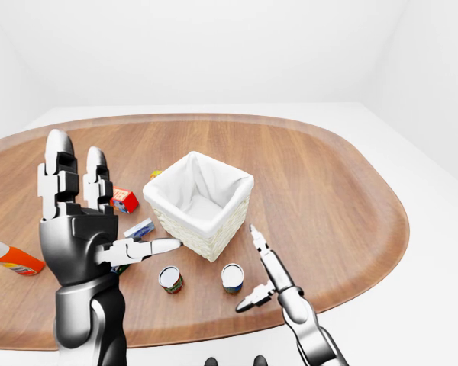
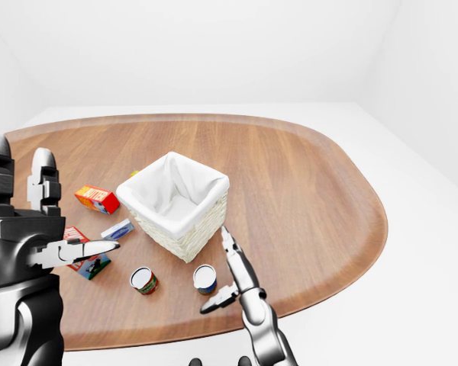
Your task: Pick up the alphabet soup, and put it in the basket.
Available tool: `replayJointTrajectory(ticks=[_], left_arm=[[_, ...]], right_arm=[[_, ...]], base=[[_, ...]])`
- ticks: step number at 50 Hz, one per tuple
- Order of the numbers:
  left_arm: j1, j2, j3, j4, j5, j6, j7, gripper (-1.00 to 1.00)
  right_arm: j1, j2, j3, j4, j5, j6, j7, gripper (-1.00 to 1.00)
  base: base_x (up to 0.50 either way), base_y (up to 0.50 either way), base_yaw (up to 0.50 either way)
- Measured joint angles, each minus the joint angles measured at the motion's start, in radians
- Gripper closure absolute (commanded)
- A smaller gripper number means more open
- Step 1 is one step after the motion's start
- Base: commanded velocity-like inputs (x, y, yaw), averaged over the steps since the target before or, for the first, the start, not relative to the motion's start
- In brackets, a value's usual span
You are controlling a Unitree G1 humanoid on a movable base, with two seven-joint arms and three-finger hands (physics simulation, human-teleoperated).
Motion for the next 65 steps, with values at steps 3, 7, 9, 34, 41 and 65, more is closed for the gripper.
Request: replayJointTrajectory(ticks=[3, 7, 9, 34, 41, 65], left_arm=[[0.0, 0.0, 0.0, 0.002, 0.001, 0.0, -0.001, -1.0], [0.0, 0.0, -0.001, 0.004, 0.001, 0.0, -0.001, -1.0], [0.0, 0.0, -0.002, 0.005, 0.002, 0.0, -0.001, -1.0], [0.004, -0.002, -0.011, 0.015, 0.008, 0.0, -0.003, -1.0], [0.005, -0.002, -0.012, 0.013, 0.009, 0.0, -0.003, -1.0], [0.004, -0.002, -0.01, 0.01, 0.011, 0.0, -0.004, -1.0]], right_arm=[[-0.012, 0.005, -0.001, 0.032, -0.001, 0.0, -0.002, -1.0], [-0.028, 0.012, -0.004, 0.076, -0.003, 0.0, -0.006, -1.0], [-0.036, 0.015, -0.005, 0.098, -0.005, 0.0, -0.007, -1.0], [-0.107, 0.045, -0.013, 0.27, -0.01, 0.0, 0.03, -1.0], [-0.125, 0.052, -0.013, 0.309, -0.015, 0.0, 0.045, -1.0], [-0.214, 0.071, -0.047, 0.48, -0.012, 0.0, 0.068, -1.0]], base=[[0.0, 0.0, 0.0], [0.0, 0.0, 0.0], [0.0, 0.0, 0.0], [0.0, 0.0, 0.0], [0.0, 0.0, 0.0], [0.0, 0.0, 0.0]])
